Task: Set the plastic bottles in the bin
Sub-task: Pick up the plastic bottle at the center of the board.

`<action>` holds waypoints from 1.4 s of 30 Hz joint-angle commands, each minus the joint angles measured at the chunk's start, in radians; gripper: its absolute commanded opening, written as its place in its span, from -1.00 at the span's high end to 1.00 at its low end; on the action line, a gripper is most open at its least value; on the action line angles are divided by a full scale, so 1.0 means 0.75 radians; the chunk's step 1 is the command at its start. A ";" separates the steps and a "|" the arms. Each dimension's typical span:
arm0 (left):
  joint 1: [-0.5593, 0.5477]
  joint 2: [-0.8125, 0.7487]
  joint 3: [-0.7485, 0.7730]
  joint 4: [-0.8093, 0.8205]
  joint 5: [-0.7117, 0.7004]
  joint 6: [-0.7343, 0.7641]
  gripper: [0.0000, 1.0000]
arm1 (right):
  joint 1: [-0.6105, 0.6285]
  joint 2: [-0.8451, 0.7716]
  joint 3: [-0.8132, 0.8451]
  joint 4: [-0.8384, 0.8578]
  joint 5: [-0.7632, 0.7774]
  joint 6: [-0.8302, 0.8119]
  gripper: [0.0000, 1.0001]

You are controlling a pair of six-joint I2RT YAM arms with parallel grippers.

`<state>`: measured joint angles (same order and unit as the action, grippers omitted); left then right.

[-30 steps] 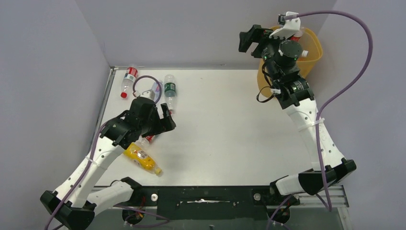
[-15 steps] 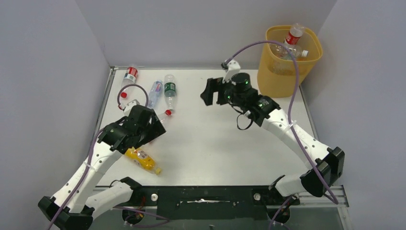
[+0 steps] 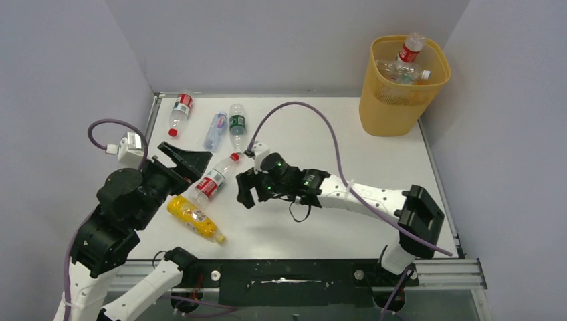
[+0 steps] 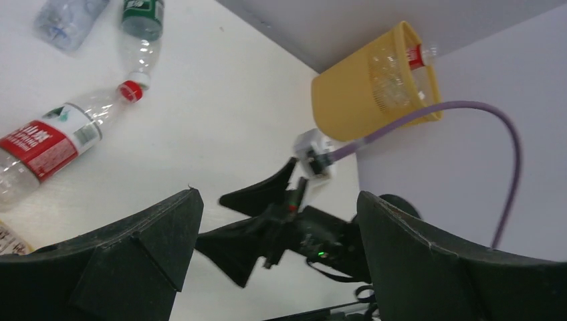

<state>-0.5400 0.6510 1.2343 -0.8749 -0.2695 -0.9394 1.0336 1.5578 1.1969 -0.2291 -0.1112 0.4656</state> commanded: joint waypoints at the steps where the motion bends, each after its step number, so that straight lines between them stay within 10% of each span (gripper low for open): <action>1: 0.006 -0.012 0.033 0.298 0.157 0.061 -0.74 | 0.110 0.144 0.151 0.087 0.041 -0.017 -0.65; 42: 0.009 0.010 0.036 0.602 0.444 0.132 -0.75 | 0.351 0.932 0.800 -0.064 -0.046 -0.284 -0.71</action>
<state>-0.5396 0.6441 1.2613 -0.5022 0.0410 -0.8558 1.2812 2.2406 1.7485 -0.2649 -0.1692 0.2890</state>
